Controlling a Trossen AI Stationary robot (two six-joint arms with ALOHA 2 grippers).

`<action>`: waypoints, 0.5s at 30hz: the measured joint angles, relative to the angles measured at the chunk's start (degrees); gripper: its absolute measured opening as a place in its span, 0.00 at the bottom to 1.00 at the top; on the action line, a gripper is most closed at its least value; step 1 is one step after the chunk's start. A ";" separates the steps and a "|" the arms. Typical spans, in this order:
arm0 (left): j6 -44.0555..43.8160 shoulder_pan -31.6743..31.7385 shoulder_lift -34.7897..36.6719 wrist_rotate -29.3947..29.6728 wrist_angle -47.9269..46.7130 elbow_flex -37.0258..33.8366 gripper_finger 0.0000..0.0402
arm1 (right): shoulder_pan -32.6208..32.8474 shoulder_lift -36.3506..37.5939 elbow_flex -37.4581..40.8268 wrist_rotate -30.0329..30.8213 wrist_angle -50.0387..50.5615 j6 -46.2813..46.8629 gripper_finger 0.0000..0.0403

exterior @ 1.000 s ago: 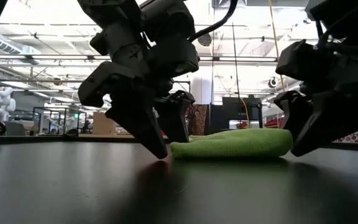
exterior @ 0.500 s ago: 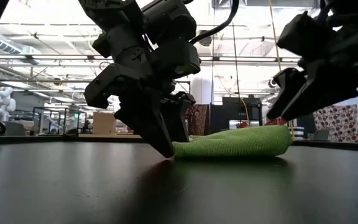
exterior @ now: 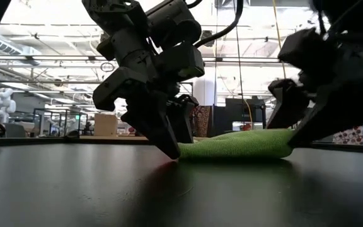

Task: Roll towel into tight, uniform cylinder
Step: Roll the green towel

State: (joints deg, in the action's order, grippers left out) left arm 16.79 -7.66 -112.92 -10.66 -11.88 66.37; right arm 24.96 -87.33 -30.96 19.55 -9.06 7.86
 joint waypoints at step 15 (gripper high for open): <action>-4.70 1.45 0.00 -0.05 0.17 -0.02 0.41 | -4.01 -4.59 -0.22 -4.00 -1.05 5.07 0.20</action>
State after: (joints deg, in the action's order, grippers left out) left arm 12.09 -6.20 -112.92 -10.70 -11.70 66.35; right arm 20.95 -91.91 -31.18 15.55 -10.11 12.93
